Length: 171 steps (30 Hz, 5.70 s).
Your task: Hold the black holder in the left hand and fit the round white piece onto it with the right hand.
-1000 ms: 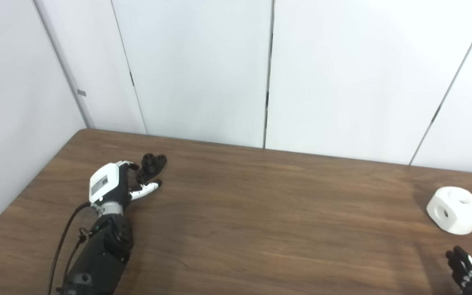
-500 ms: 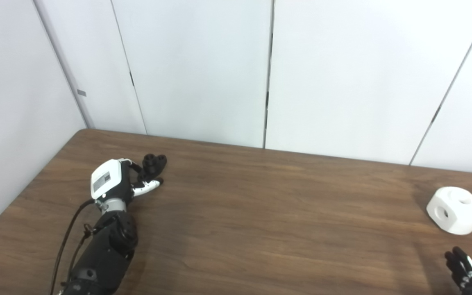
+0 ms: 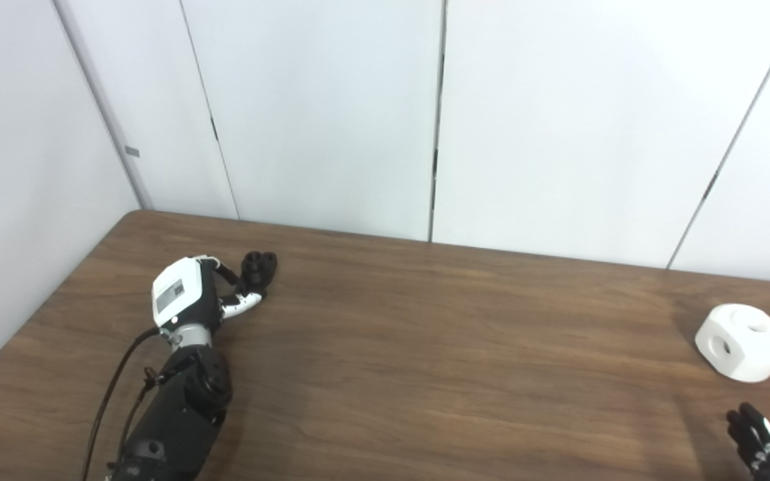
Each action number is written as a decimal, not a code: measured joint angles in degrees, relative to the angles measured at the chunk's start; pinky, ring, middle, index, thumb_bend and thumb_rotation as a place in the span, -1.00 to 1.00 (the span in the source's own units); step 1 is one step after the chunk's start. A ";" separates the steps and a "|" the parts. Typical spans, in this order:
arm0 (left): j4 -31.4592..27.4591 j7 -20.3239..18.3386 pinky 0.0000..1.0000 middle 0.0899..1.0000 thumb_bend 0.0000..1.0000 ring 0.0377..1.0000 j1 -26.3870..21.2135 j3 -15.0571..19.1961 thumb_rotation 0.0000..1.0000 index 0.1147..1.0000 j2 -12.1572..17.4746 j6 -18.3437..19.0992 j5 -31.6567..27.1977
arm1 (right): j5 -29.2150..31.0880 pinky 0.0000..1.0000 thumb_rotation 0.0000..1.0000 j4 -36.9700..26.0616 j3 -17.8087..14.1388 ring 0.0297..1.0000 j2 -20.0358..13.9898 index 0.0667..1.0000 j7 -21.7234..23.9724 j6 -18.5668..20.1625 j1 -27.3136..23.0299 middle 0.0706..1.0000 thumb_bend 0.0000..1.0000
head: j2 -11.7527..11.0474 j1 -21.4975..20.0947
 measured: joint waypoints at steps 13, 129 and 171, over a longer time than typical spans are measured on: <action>-0.72 1.15 0.88 0.58 0.03 0.81 1.06 0.64 -0.91 -0.16 -0.57 -2.73 -2.08 | 0.97 1.00 1.00 0.01 -0.10 0.92 0.00 0.91 0.00 -0.07 0.01 0.87 -0.05 | 0.26 -0.44; -37.15 -19.75 0.82 0.62 0.04 0.79 26.14 -25.73 -0.91 -0.16 -1.54 -25.66 10.37 | -30.94 1.00 -0.11 -11.36 0.19 1.00 -10.28 0.84 -6.67 31.61 -18.06 0.96 0.62 | 12.66 -22.14; -35.71 -17.99 0.81 0.61 0.04 0.78 26.63 -25.05 -0.91 -0.16 -1.76 -28.53 10.30 | -48.17 0.92 0.12 15.66 7.13 1.00 -9.78 0.83 -1.57 38.54 -39.21 1.00 0.78 | 9.84 -25.49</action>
